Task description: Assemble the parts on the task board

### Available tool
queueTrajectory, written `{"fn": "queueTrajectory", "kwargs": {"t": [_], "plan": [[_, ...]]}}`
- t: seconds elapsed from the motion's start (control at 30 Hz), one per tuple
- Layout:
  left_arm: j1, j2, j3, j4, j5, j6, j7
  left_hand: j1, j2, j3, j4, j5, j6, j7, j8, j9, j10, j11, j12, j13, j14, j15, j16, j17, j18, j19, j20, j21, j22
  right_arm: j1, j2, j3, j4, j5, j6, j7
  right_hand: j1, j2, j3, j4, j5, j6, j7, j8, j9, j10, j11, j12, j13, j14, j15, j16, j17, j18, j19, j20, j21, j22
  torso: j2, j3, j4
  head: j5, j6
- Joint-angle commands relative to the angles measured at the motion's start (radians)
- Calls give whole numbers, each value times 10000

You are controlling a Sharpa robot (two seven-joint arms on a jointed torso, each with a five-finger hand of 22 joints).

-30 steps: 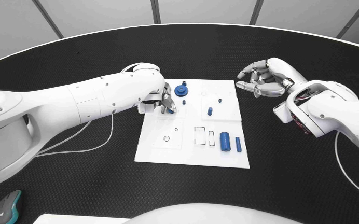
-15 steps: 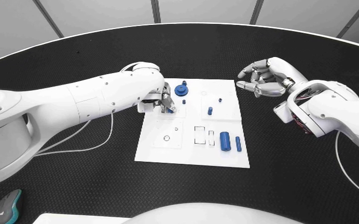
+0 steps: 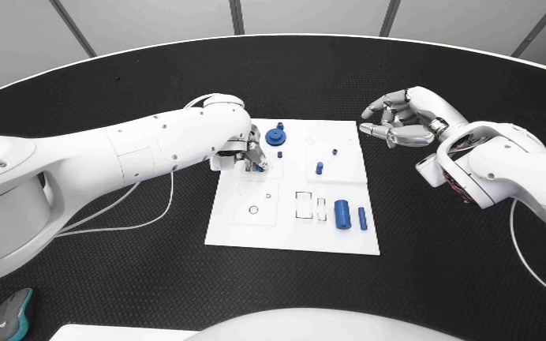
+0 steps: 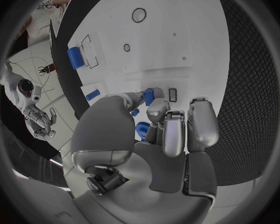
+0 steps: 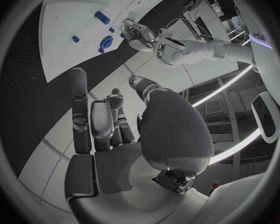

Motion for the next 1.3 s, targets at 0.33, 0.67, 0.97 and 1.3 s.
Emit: {"fn": "queueTrajectory", "kwargs": {"t": [0.33, 0.67, 0.97, 1.3], "plan": [[-1, 101, -1, -114, 0, 143, -375, 25, 17, 915, -954, 63, 5, -66, -29, 7, 3, -44, 72, 18, 952, -21, 40, 2331, -202, 72, 18, 40, 18, 0, -10, 0, 16, 0, -3, -1, 102, -14, 4, 47, 43, -81, 32, 96, 16, -23, -32, -32, -13, 39, -35, -79, -3, 112, 69, 9, -76, -35, -2, 3, -8, -14, -40], [-5, 216, -1, -231, 2, 169, -386, -28, 28, 885, -912, 60, 13, -62, -30, 8, 26, -39, 106, 55, 957, -16, 51, 2349, -200, 68, 21, 36, 11, 0, -20, 0, 29, 0, 1, -4, 102, -14, 4, 47, 43, -81, 32, 96, 16, -23, -32, -32, -13, 39, -35, -79, -3, 112, 69, 9, -76, -35, -6, 4, 8, -38, -59], [-8, 308, -2, -380, 5, 143, -417, -166, 53, 773, -793, 58, 23, -62, -44, 6, 29, -35, 122, 64, 960, -12, 57, 2359, -198, 63, 25, 27, 3, 0, -26, 0, 37, 0, 15, -8, 102, -14, 4, 47, 43, -81, 32, 96, 16, -23, -32, -32, -13, 39, -35, -79, -3, 112, 69, 9, -76, -35, -15, 2, 3, -52, -77], [-10, 353, -2, -489, 7, 207, -438, -530, 58, 149, -432, 58, 142, -88, -76, -29, 24, -44, 178, 105, 963, -15, 67, 2373, -196, 58, 28, 19, 9, 0, -30, 0, 36, 0, 11, -8, 108, -16, 4, 56, 42, -86, 32, 114, 17, -22, -32, -32, -17, 40, -36, -93, -8, 110, 84, 7, -83, -34, -27, 7, 13, -61, -89]]}}
